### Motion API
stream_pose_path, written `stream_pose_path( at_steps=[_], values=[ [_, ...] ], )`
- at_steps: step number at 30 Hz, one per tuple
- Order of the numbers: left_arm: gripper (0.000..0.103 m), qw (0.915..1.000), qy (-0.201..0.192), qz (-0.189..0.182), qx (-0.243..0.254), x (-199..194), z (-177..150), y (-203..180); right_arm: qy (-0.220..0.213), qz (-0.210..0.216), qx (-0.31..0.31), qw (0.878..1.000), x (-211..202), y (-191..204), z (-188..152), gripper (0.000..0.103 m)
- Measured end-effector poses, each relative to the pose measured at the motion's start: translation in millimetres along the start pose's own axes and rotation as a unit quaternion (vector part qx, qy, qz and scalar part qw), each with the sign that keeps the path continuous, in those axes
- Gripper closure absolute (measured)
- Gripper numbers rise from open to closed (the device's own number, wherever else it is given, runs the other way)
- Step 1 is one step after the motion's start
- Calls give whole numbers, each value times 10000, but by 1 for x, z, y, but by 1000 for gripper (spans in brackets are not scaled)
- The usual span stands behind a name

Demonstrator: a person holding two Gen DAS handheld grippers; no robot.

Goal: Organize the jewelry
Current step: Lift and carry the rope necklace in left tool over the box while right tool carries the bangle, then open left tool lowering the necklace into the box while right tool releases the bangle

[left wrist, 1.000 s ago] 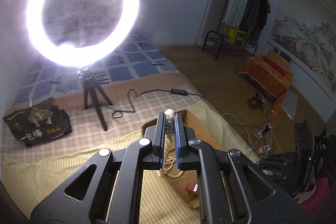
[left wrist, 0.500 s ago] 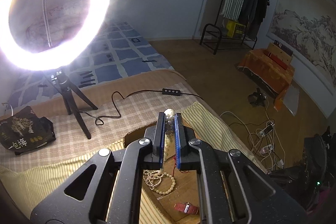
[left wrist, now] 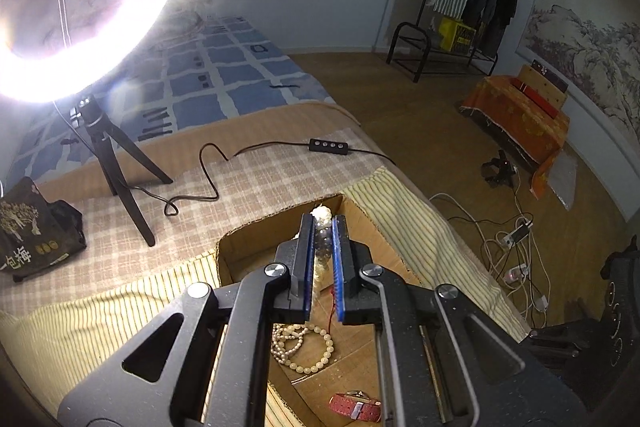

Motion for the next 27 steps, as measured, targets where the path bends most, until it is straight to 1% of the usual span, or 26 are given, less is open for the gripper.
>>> stream_pose_path(
  at_steps=[12,15,16,17,19,21,22,23,24,25,26,27],
  values=[
    [97,10000,45,44,39,4,-3,0,18,8,-103,9999,5,6,-2,102],
    [97,10000,88,45,2,5,-5,3,2,16,-169,9999,4,8,-1,99],
    [97,9999,96,45,-9,5,-5,5,-10,4,-184,9998,4,8,-1,92],
    [97,9999,87,47,-21,4,-5,6,-41,-34,-208,9998,3,9,0,78],
    [97,9999,75,71,-24,3,-5,7,-136,-89,-237,9996,0,10,1,67],
    [96,9999,96,84,-7,2,-5,7,-177,-128,-259,9994,-3,11,3,59],
    [92,9999,104,91,11,1,-5,7,-194,-144,-266,9994,-4,11,4,48],
    [76,9999,99,98,26,0,-5,6,-235,-197,-276,9991,-5,11,5,37],
    [52,9999,59,121,33,-2,-5,6,-277,-243,-287,9989,-6,11,6,33],
    [44,9999,-18,149,43,-5,-4,6,-335,-277,-305,9986,-8,12,7,28],
    [38,9998,-104,173,61,-8,-3,6,-368,-294,-320,9984,-9,13,8,24],
    [38,9996,-167,199,91,-11,-3,5,-383,-312,-338,9982,-9,13,8,22]
  ],
)
Point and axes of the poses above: each gripper's, at about its wrist camera, not at the fingertips, and x roughly the way its jaws point, y to its left, z to its top, the point moved 6 cm from there along x, roughly the way its jaws point, and after that the axes turned 2 degrees about -y, right-handed, at the moved point
